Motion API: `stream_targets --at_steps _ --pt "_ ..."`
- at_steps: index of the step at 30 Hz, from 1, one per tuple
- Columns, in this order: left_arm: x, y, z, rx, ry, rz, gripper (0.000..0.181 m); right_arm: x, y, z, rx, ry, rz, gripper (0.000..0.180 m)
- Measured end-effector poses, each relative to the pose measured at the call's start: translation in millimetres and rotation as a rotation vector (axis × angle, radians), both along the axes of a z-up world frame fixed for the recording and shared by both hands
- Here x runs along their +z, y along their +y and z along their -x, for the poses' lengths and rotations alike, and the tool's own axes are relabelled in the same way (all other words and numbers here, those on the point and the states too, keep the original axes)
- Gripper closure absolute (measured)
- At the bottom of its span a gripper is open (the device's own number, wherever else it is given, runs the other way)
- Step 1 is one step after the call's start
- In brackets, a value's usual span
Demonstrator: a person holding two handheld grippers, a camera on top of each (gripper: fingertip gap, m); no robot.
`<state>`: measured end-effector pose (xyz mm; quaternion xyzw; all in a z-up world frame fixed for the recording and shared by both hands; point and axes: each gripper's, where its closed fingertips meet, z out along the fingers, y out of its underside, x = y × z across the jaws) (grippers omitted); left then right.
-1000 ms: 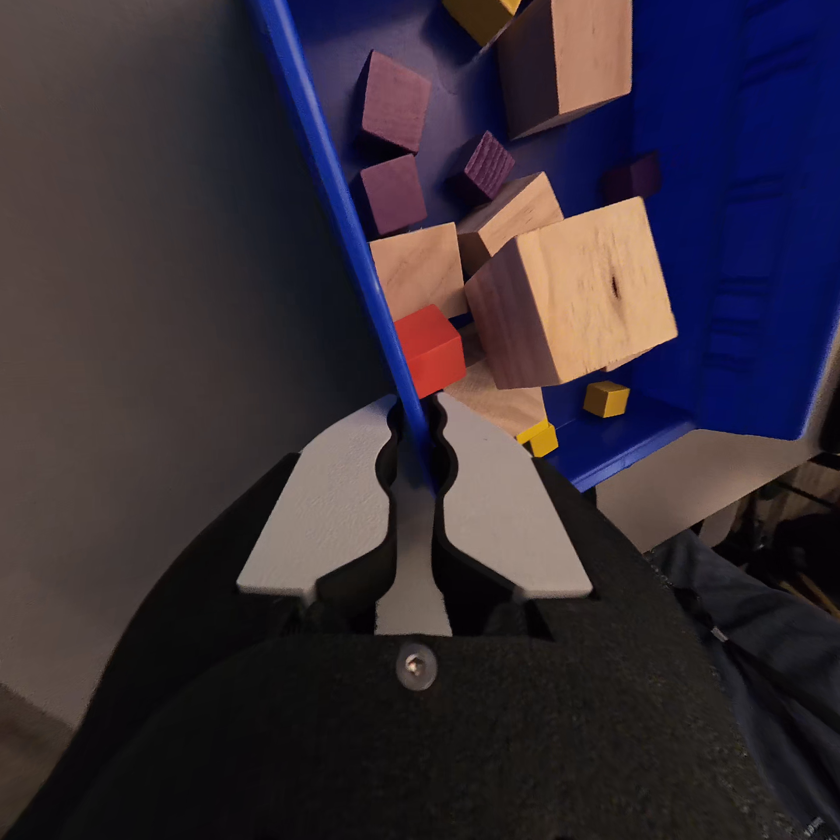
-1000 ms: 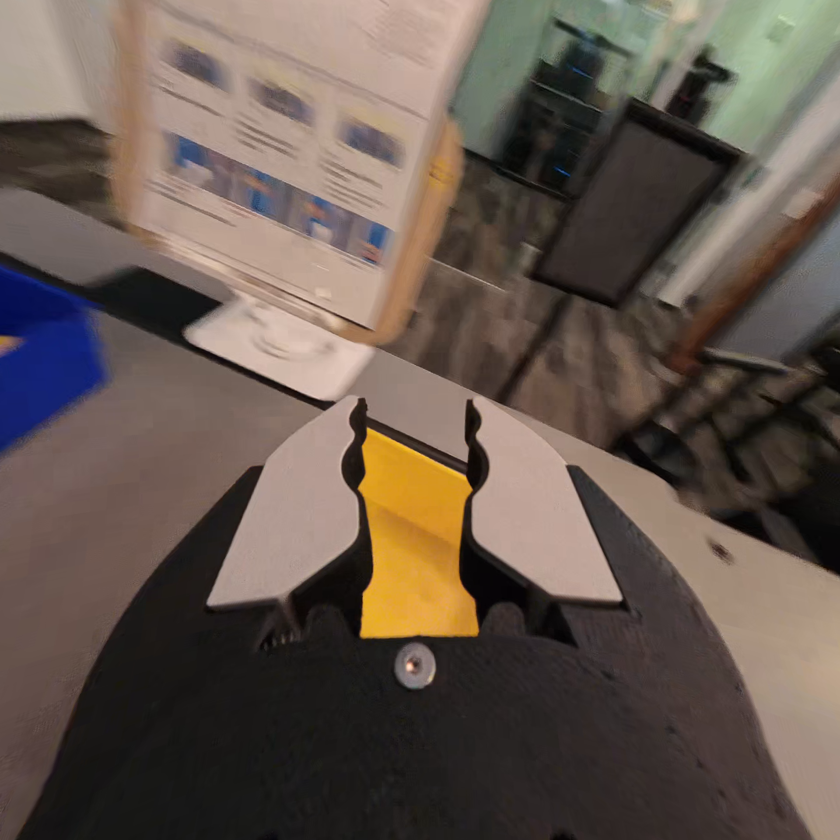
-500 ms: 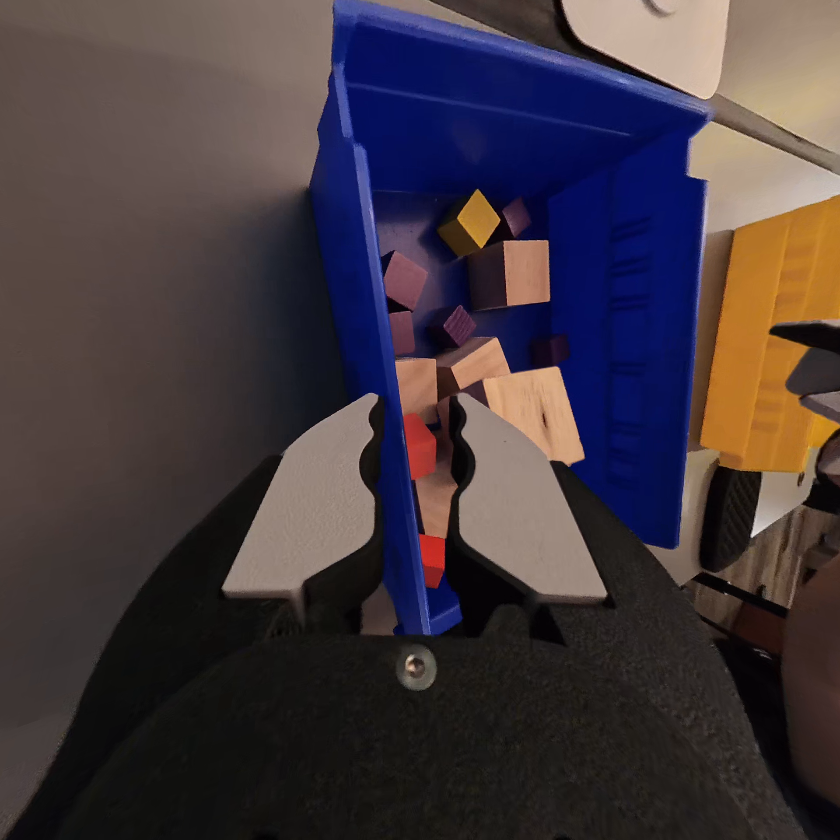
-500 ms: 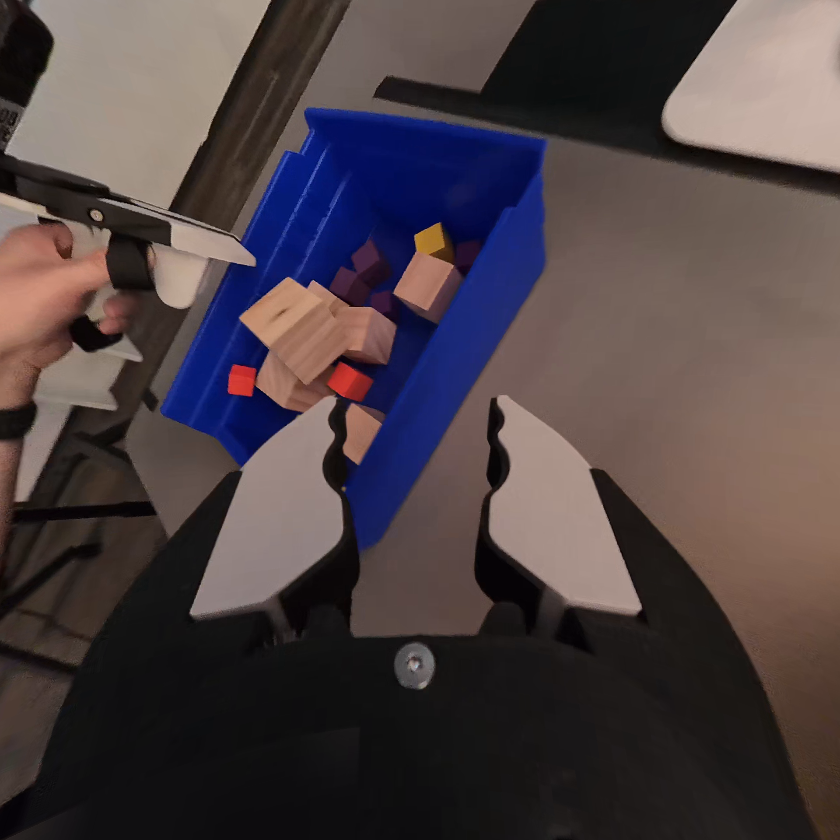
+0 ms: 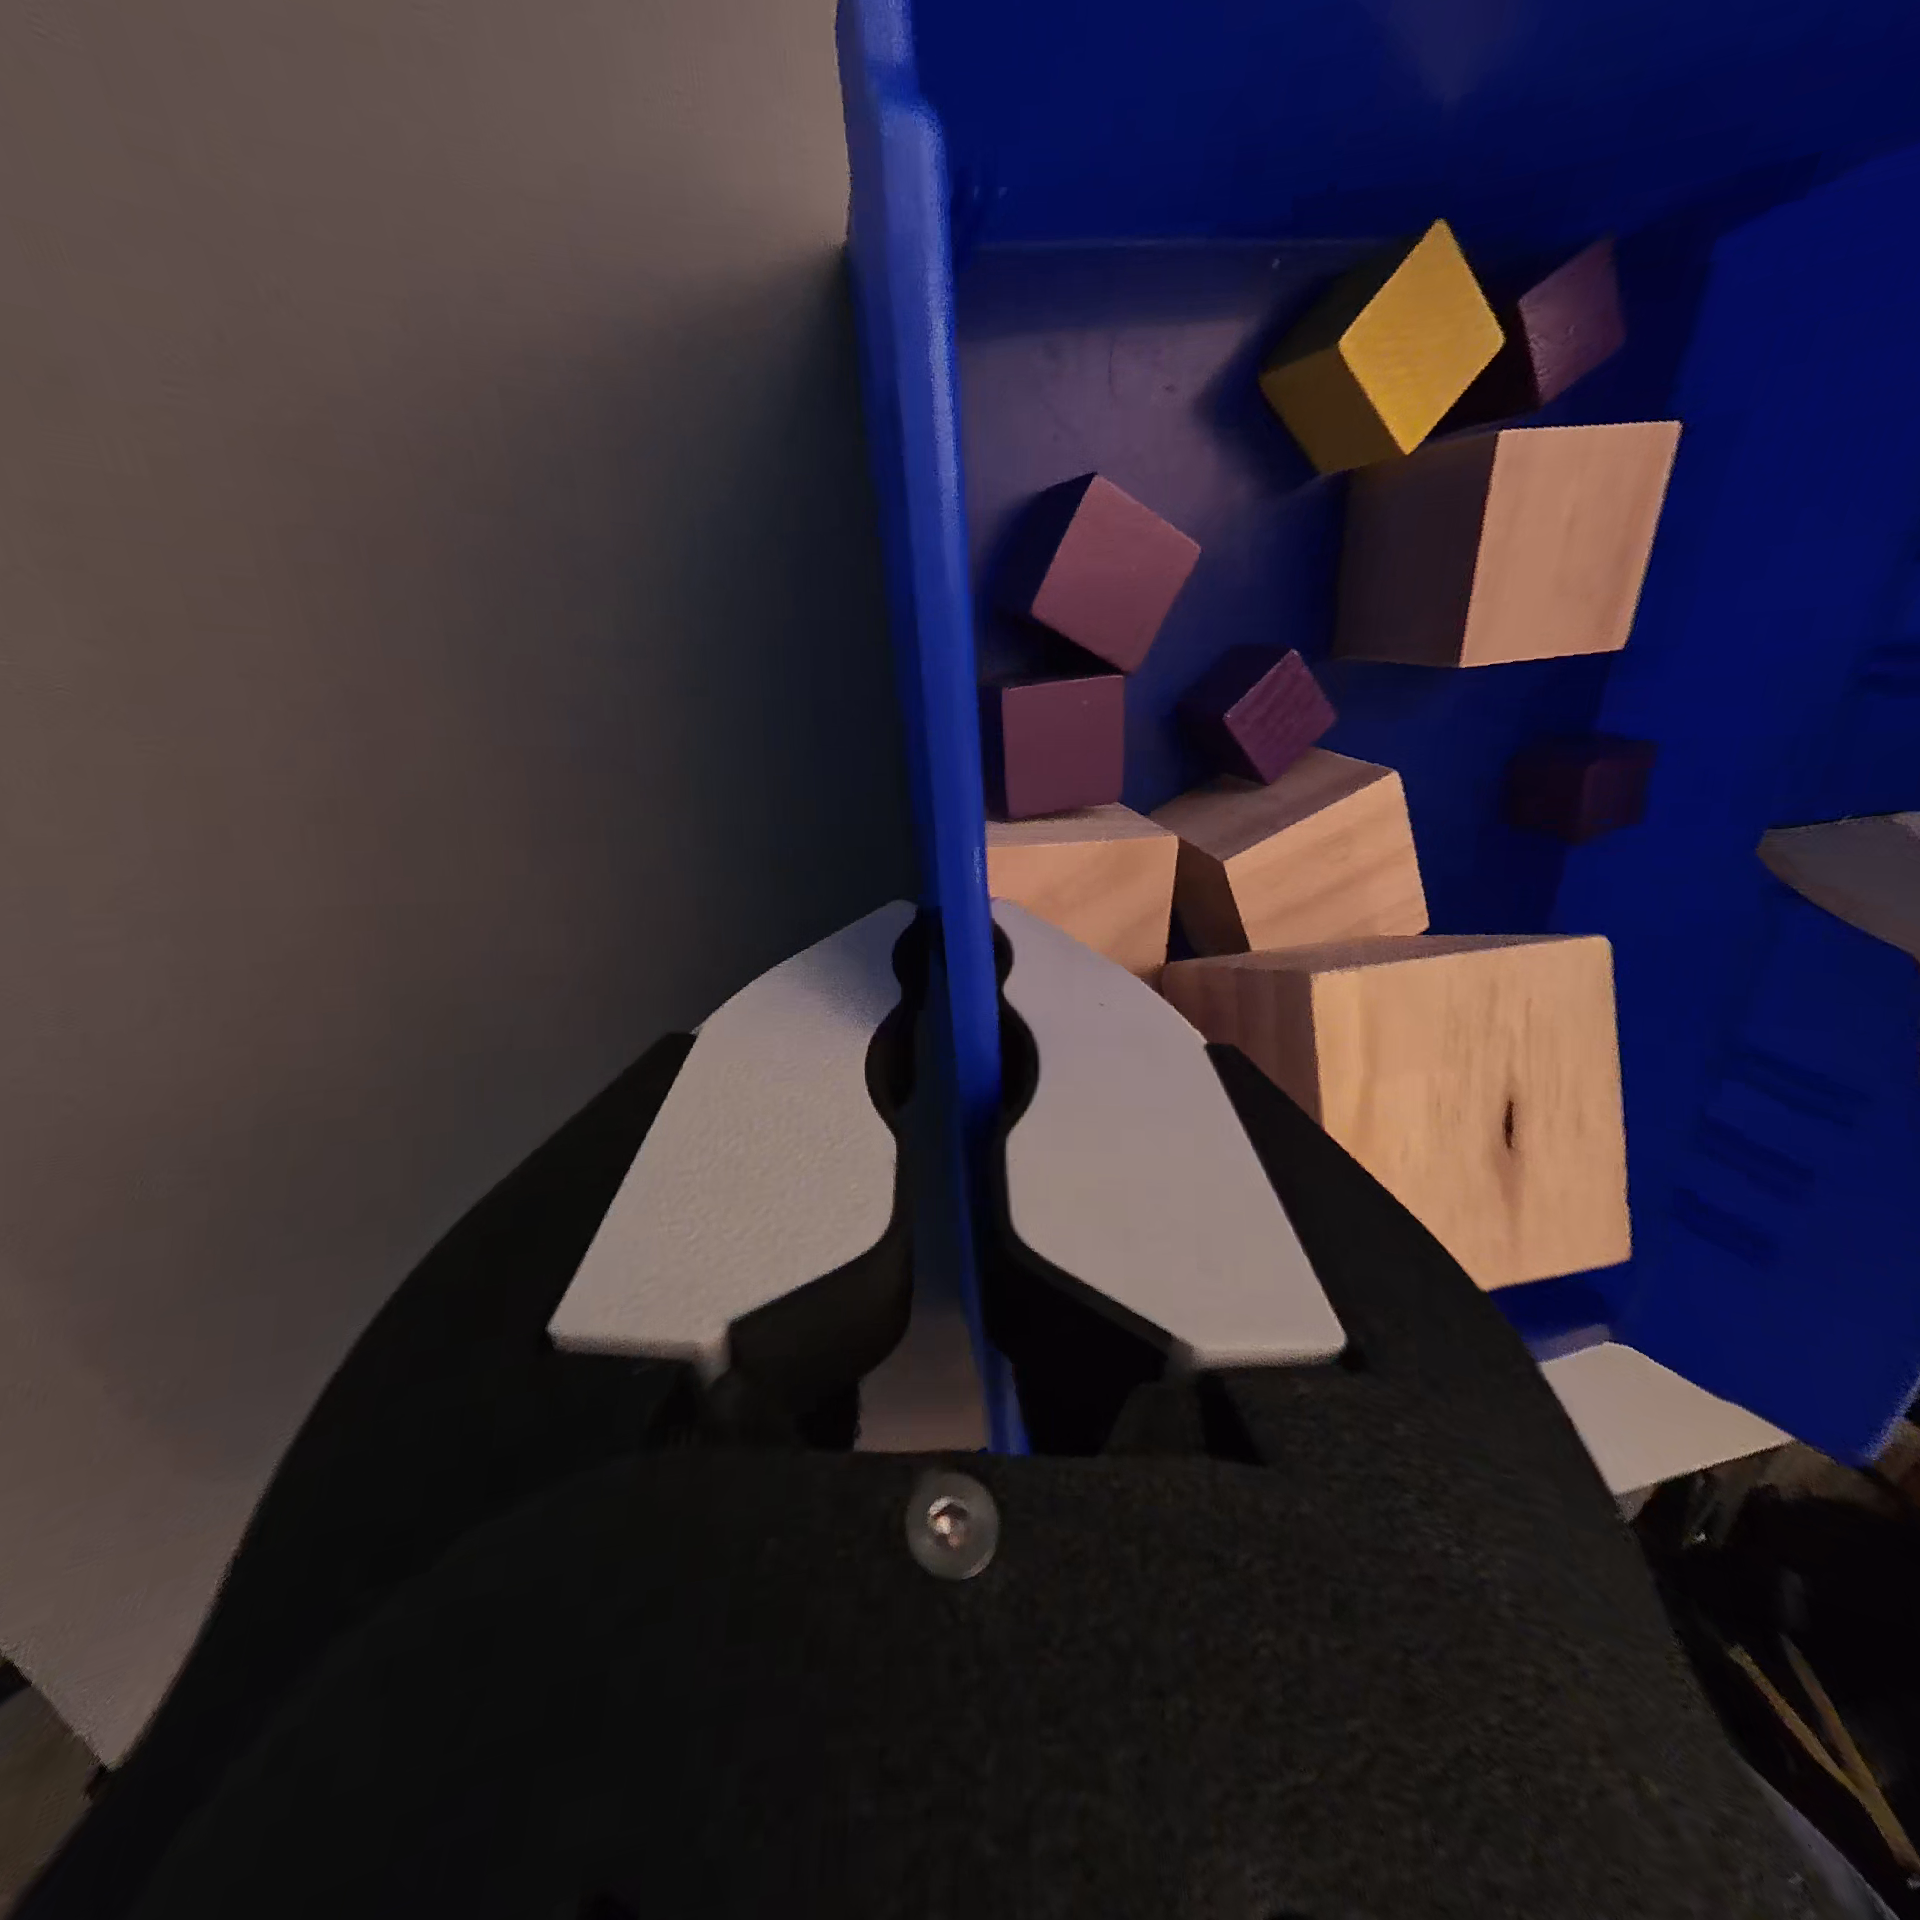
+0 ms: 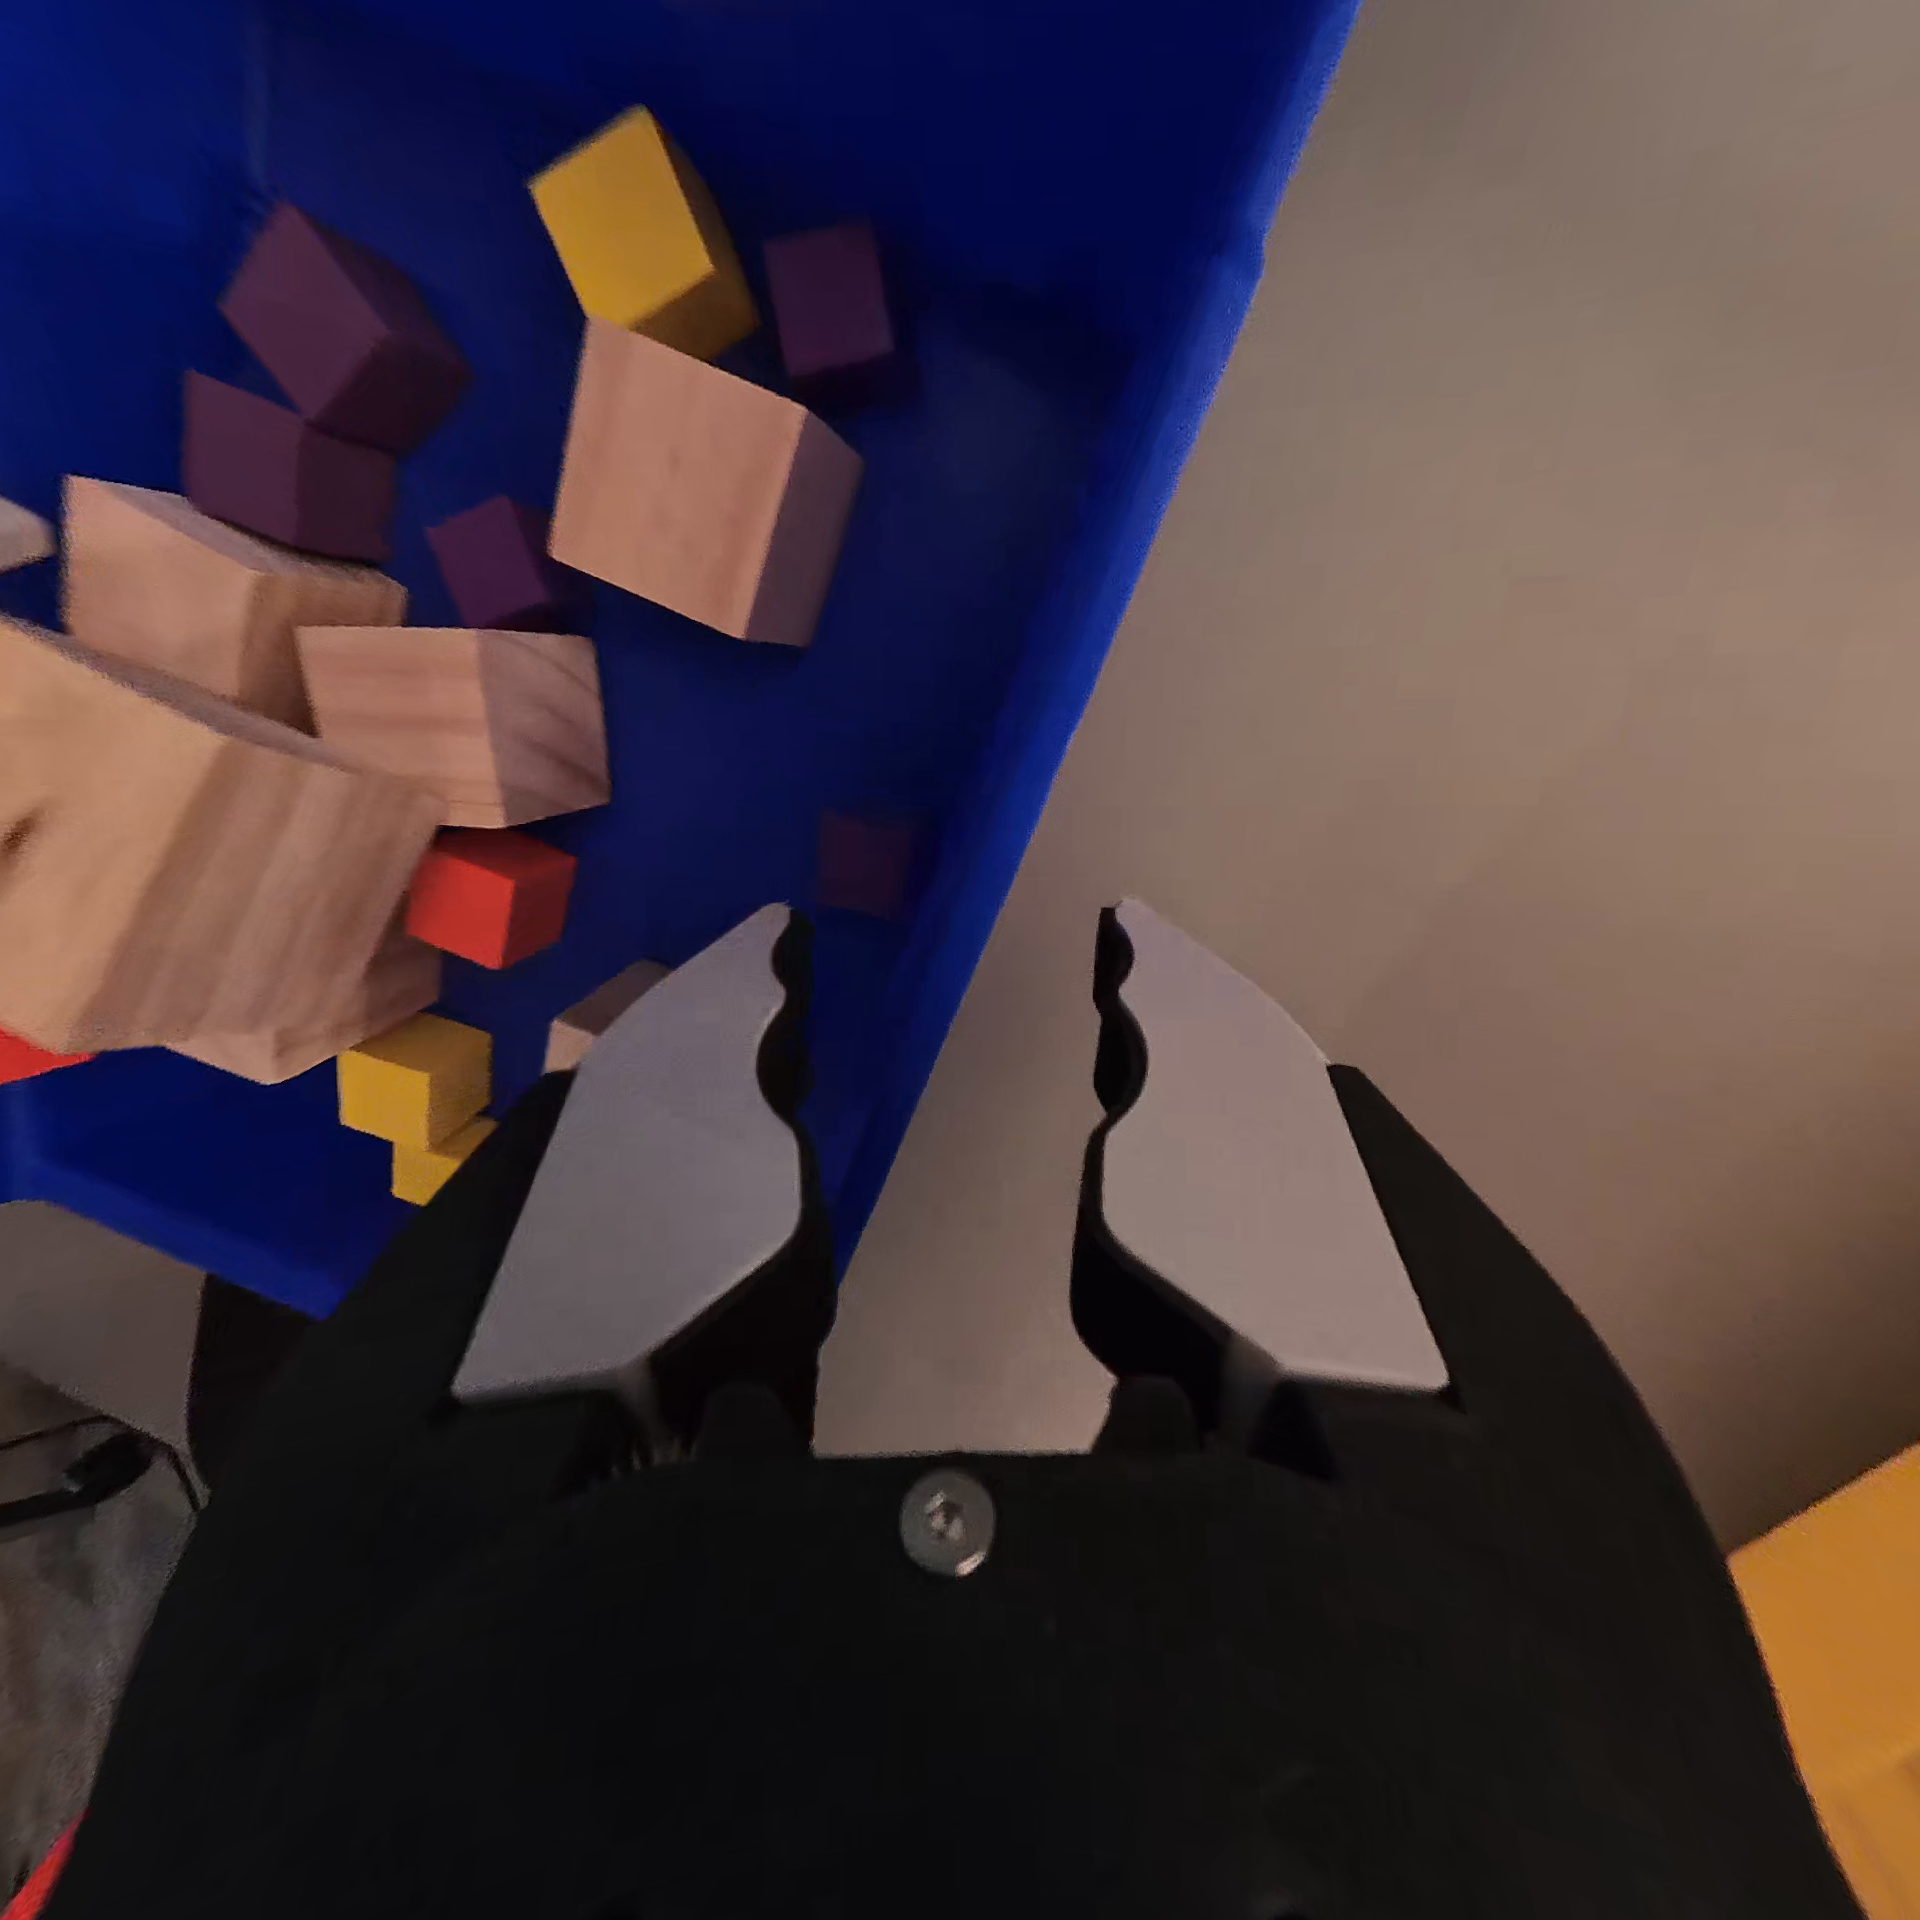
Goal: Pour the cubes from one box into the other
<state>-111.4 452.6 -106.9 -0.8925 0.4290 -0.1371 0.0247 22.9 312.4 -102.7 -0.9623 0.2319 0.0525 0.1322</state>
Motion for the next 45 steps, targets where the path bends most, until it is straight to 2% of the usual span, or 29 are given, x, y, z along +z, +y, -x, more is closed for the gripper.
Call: stream_targets --at_steps 4,6,11,16,20,25,30,35,39,45 --pt "-2.3 0.1 -0.8 -0.003 0.008 0.011 0.174 -15.2 -0.6 9.1 0.006 0.08 0.04 0.139" --pt "-2.7 0.5 0.3 -0.011 0.025 0.006 0.175 -15.1 2.8 15.5 0.019 0.132 0.026 0.158" --pt "-1.8 -0.4 0.0 -0.012 0.058 -0.012 0.175 -16.9 -0.6 11.2 -0.005 0.095 0.082 0.17" --pt "5.7 -11.9 7.0 -0.006 0.122 0.01 0.176 -15.2 -6.7 12.1 -0.01 0.127 0.084 0.173" --pt "24.6 -23.6 3.2 -0.028 0.142 -0.008 0.176 2.8 -18.0 7.8 -0.009 0.142 0.075 0.173" --pt "71.6 -54.3 -22.7 -0.097 0.131 -0.005 0.175 55.0 -47.1 -18.5 -0.007 0.105 0.079 0.173" --pt "135.0 -98.3 -82.4 -0.184 0.045 -0.047 0.175 118.4 -95.7 -69.2 -0.064 0.08 0.039 0.173" --pt "176.5 -162.0 -165.7 -0.315 0.015 -0.11 0.174 165.6 -172.1 -136.1 -0.183 0.015 0.021 0.173" --pt "186.4 -222.0 -233.9 -0.414 -0.01 -0.11 0.174 182.2 -244.2 -184.2 -0.305 -0.016 0.033 0.173" --pt "170.4 -312.4 -310.8 -0.523 -0.088 0.019 0.175 182.9 -342.8 -244.5 -0.426 -0.049 0.074 0.173"
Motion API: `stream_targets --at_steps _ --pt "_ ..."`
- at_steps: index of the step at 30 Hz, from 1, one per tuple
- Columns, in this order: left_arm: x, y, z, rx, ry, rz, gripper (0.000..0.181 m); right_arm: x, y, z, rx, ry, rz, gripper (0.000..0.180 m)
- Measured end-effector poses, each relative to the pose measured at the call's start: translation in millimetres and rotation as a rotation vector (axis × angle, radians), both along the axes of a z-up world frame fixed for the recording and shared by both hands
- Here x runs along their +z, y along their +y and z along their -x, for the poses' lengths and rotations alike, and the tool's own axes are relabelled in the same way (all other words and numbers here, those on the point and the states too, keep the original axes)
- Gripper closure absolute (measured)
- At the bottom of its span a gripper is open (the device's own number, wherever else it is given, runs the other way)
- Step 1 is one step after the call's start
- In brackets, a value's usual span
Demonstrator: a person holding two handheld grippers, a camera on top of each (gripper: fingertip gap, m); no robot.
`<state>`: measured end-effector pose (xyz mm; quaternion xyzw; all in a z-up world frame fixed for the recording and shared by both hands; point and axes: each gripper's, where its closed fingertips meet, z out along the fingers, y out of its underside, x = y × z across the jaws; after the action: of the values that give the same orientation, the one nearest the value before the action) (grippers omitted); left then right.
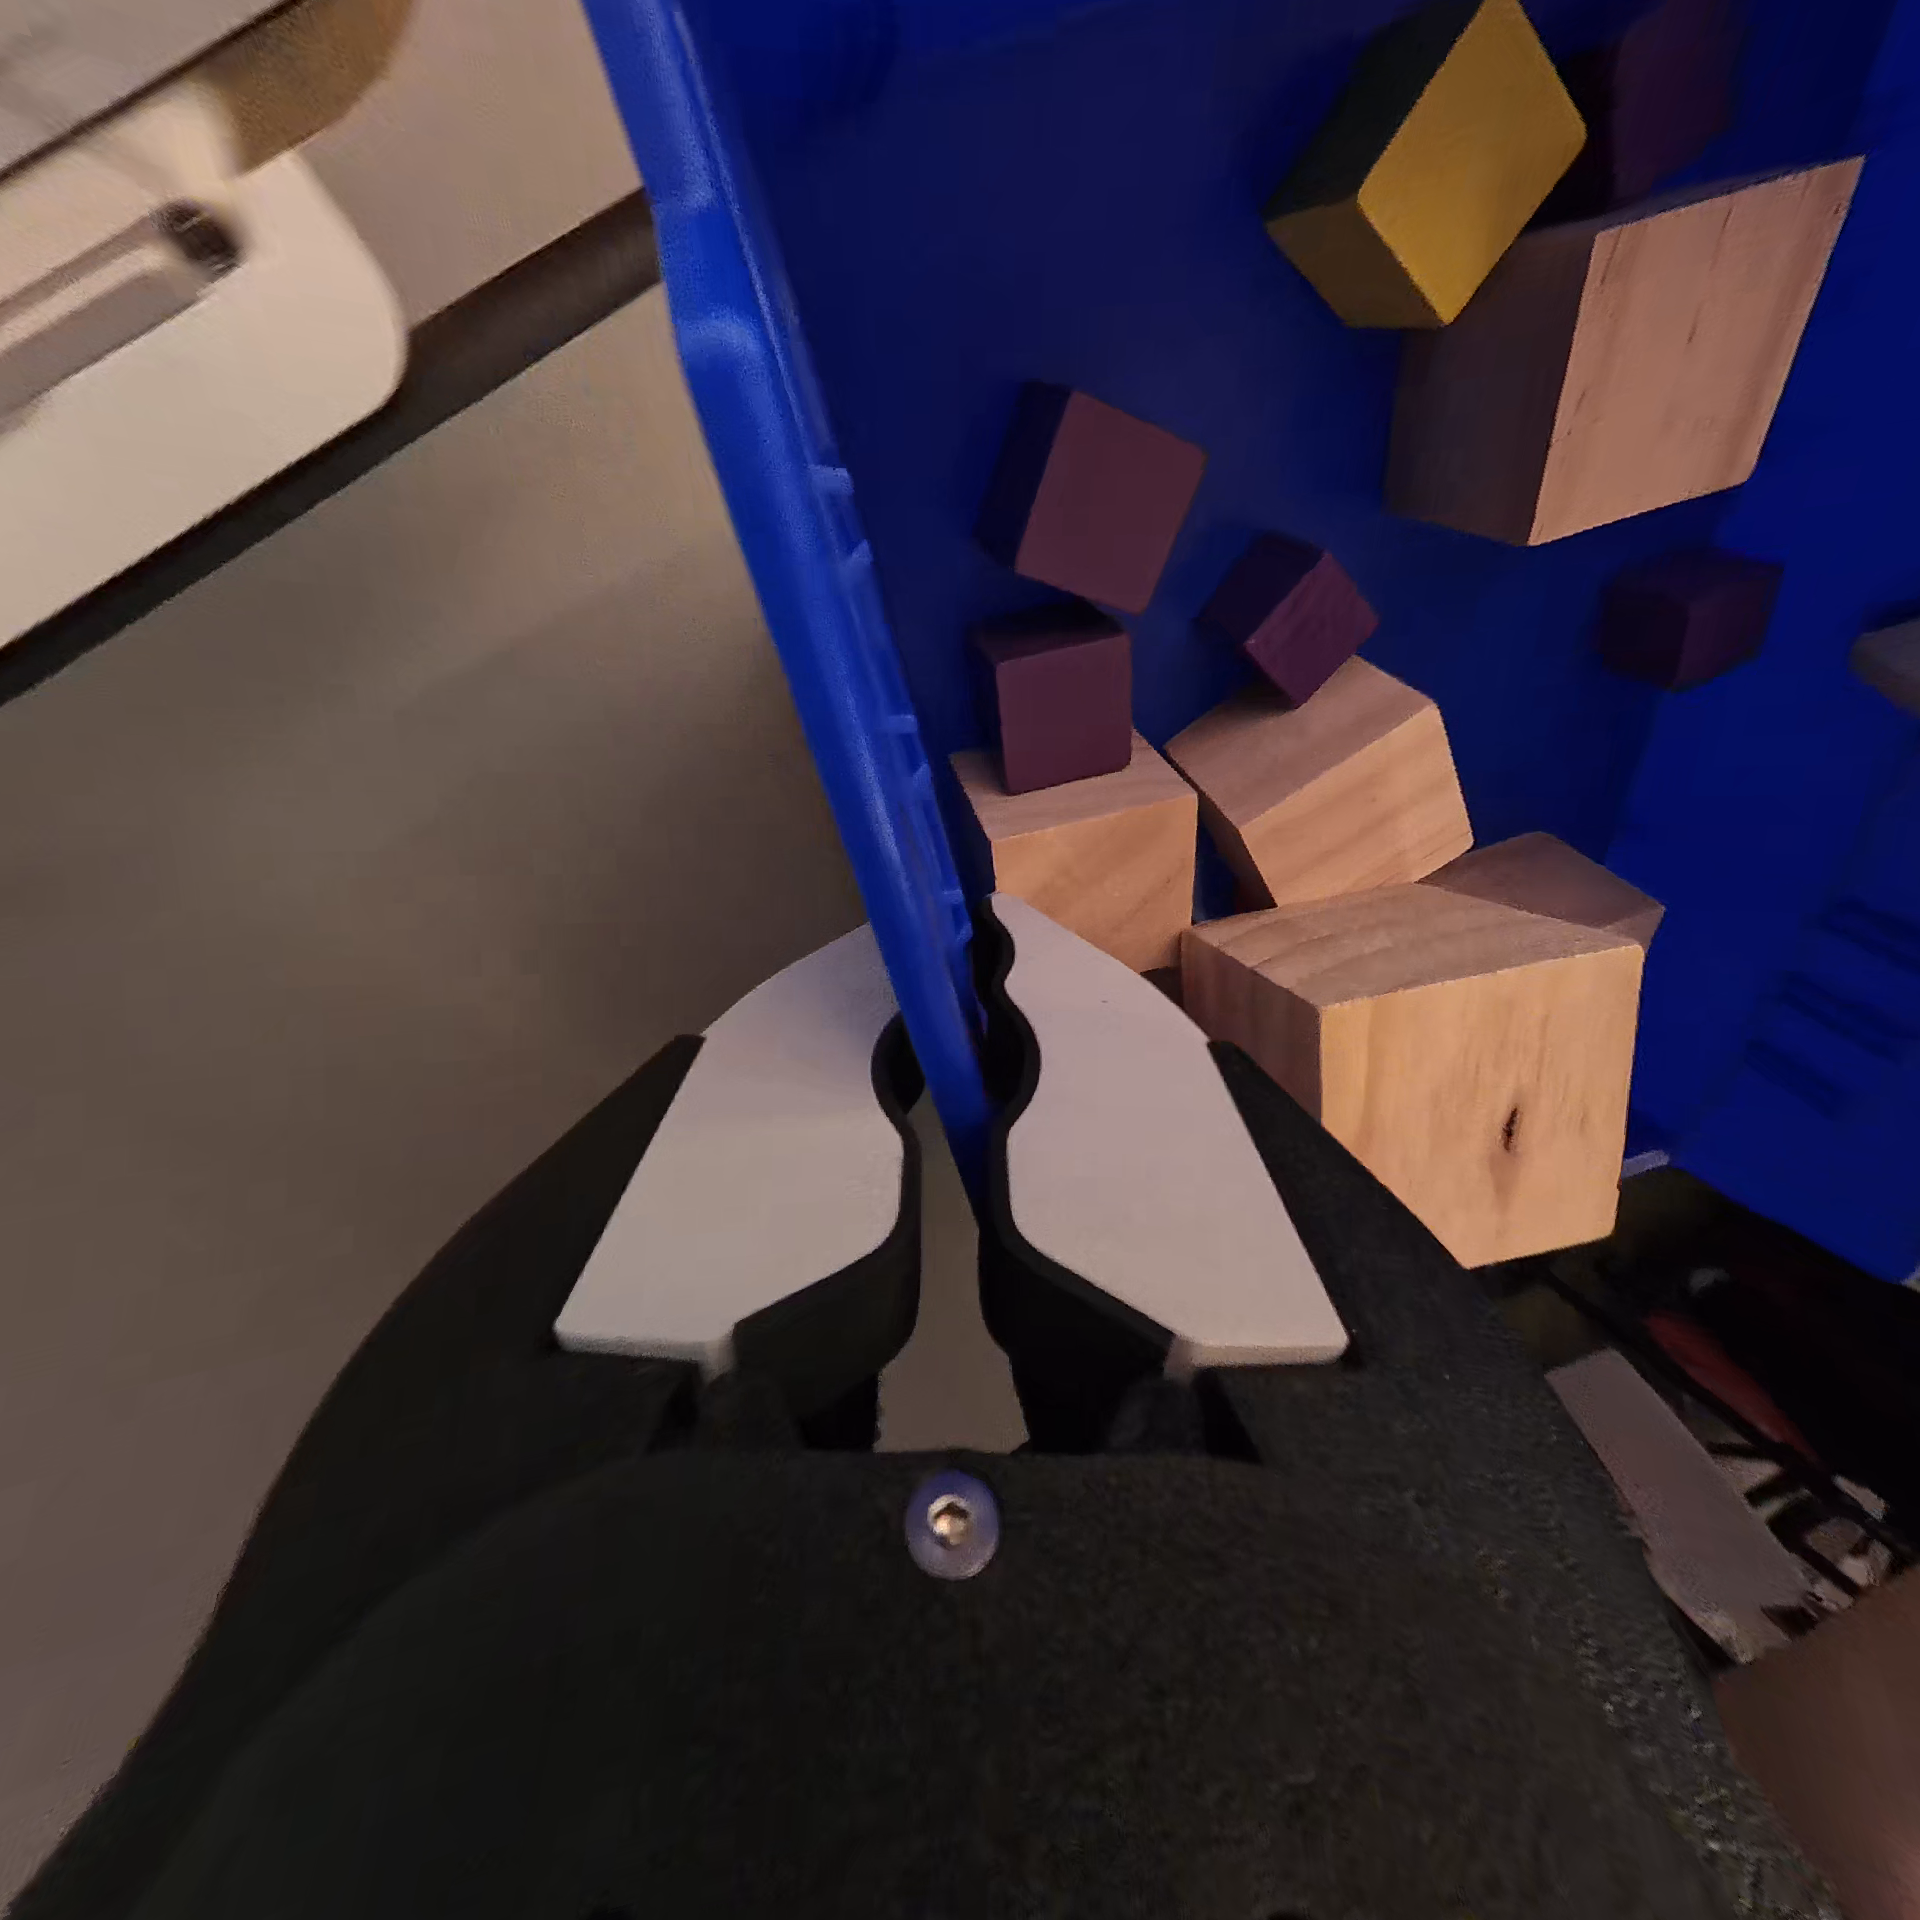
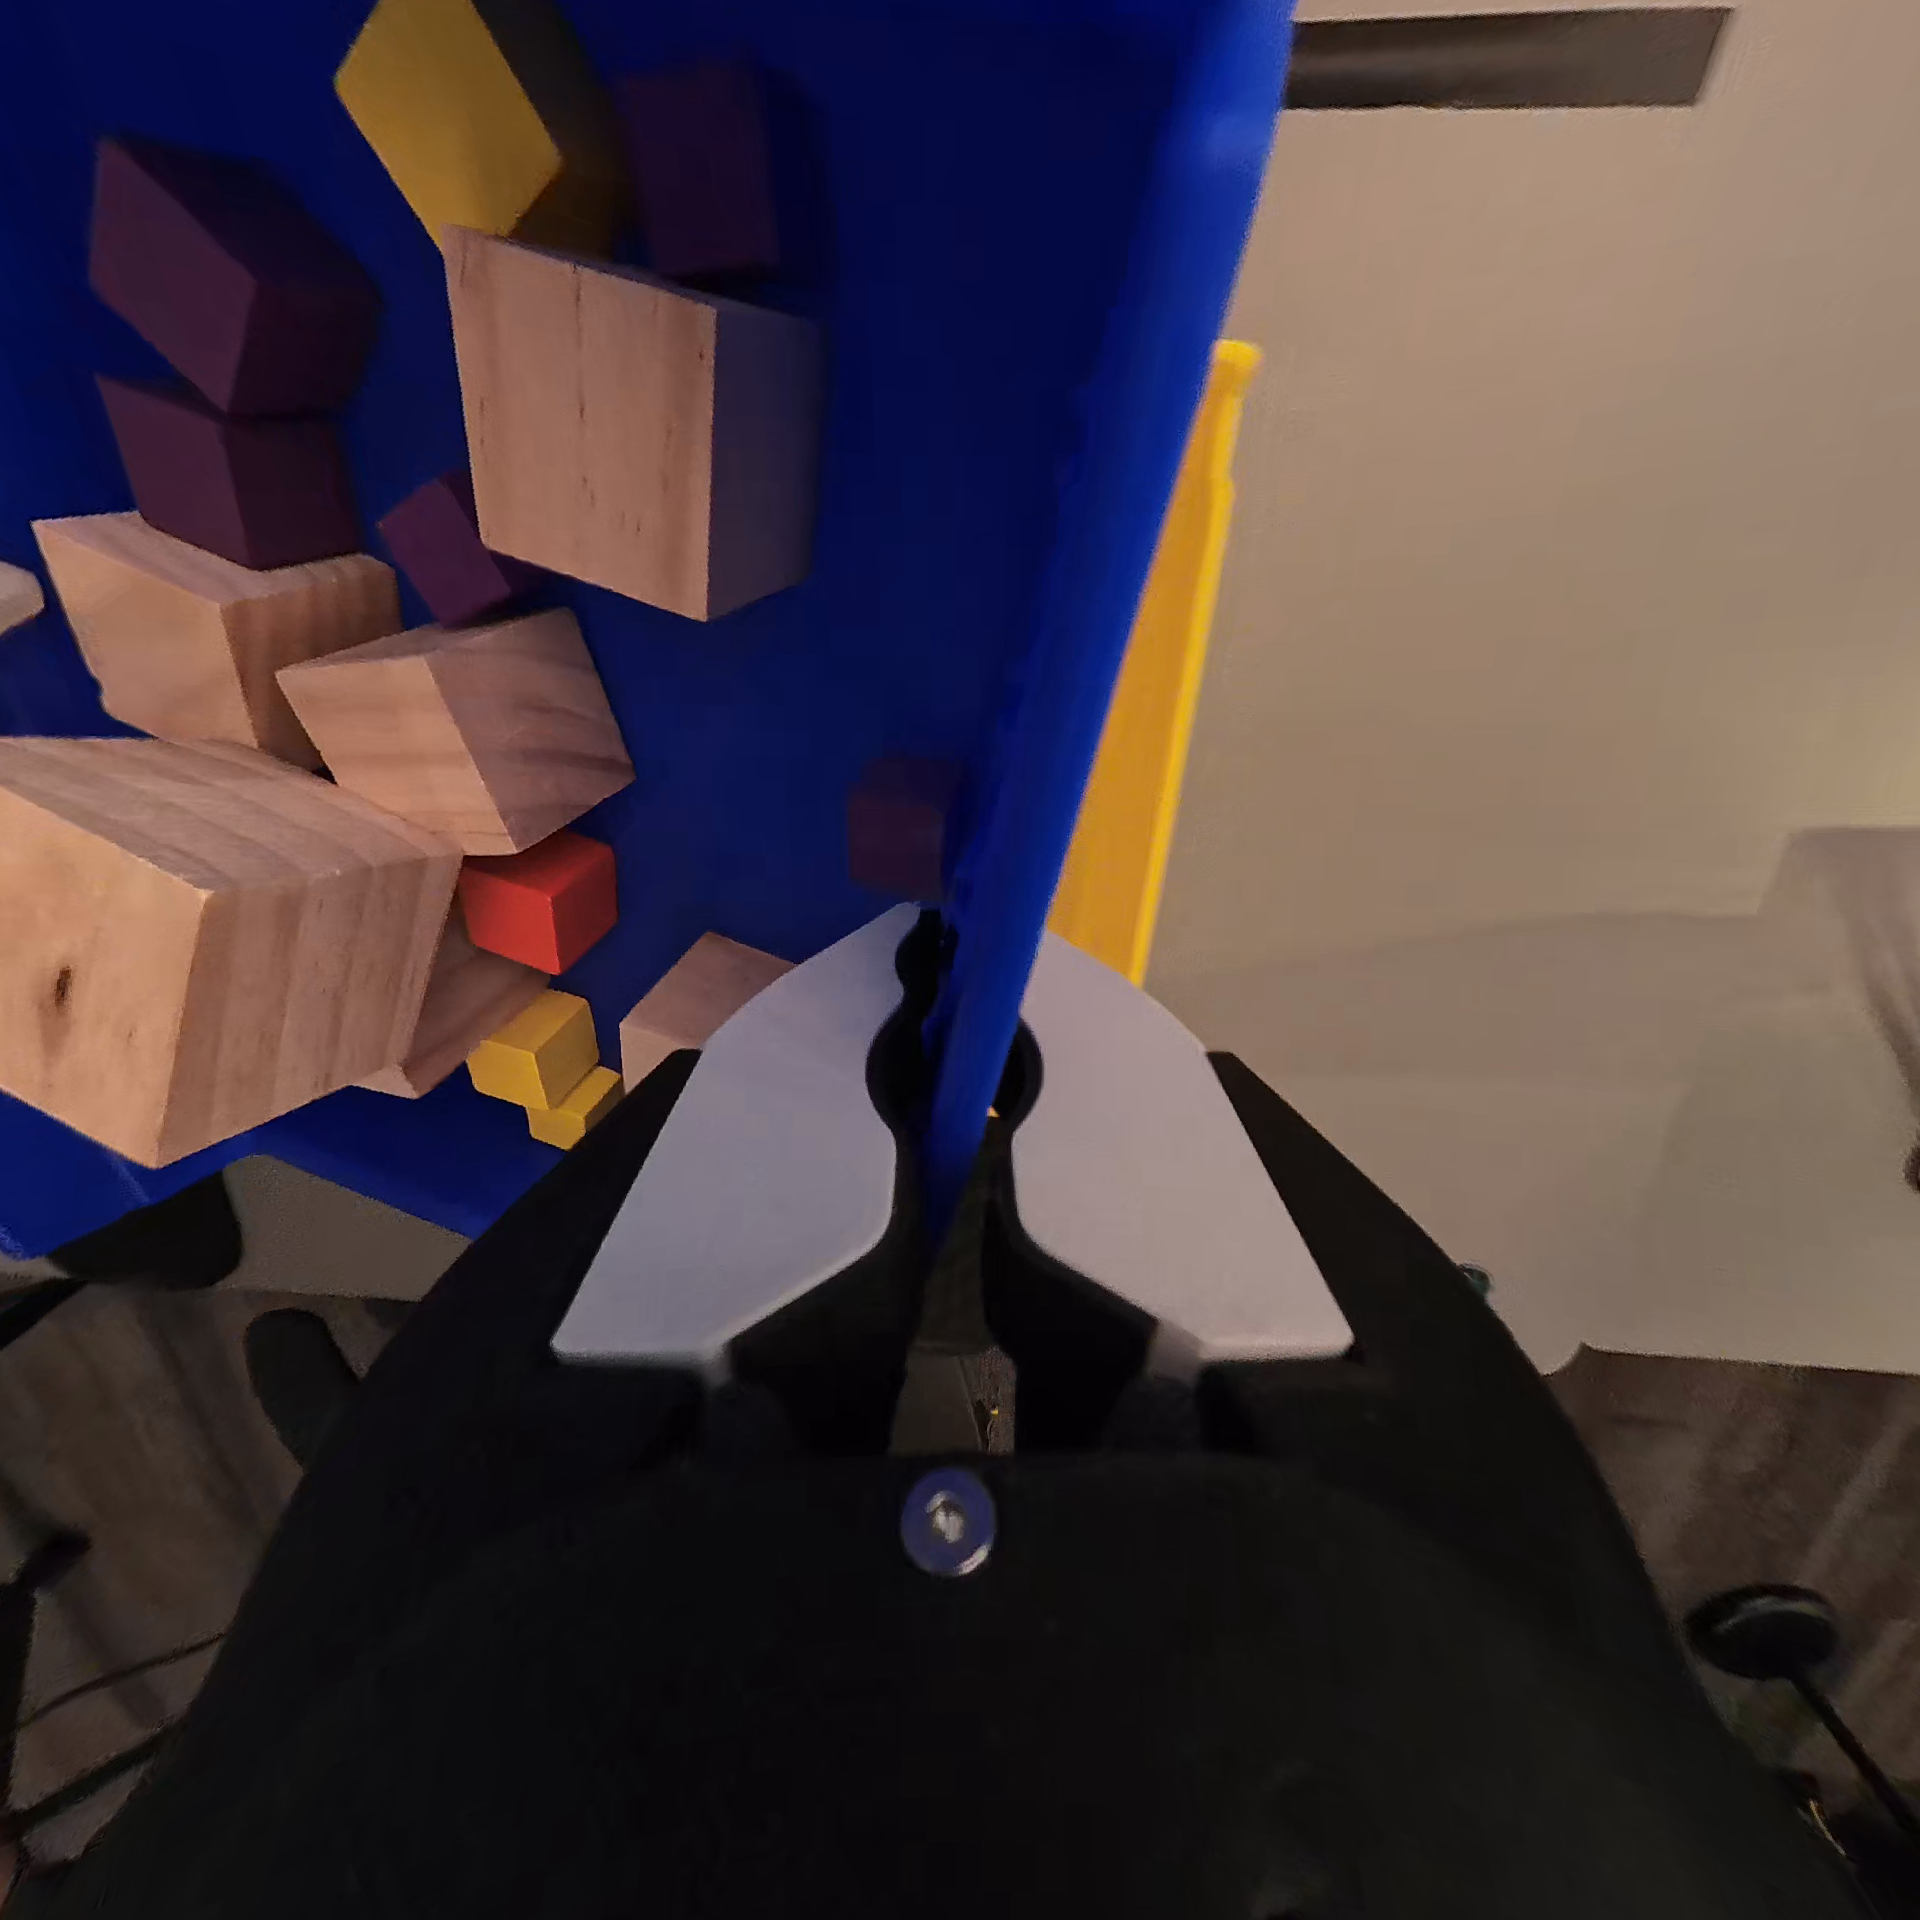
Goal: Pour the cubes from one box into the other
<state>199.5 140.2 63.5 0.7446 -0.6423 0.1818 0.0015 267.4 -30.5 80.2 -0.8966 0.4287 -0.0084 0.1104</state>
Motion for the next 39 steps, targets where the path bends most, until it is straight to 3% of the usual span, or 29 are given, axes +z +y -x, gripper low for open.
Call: stream_targets --at_steps 7,16,28,39 --pt "-17.5 -45.3 -62.1 -0.059 -0.071 -0.011 0.175 -16.7 -51.2 -51.3 -0.055 -0.061 -0.008 0.172" --pt "-17.2 -48.6 -109.2 0.01 -0.335 0.034 0.175 8.1 -51.2 -101.6 0.015 -0.444 -0.004 0.172" --pt "-6.0 -29.8 -113.8 0.045 -0.607 0.046 0.175 42.3 -24.4 -107.0 0.123 -0.831 -0.02 0.173" --pt "12.7 -28.5 -91.5 0.048 -0.918 -0.011 0.175 72.8 -23.0 -70.9 0.177 -1.237 -0.118 0.174"
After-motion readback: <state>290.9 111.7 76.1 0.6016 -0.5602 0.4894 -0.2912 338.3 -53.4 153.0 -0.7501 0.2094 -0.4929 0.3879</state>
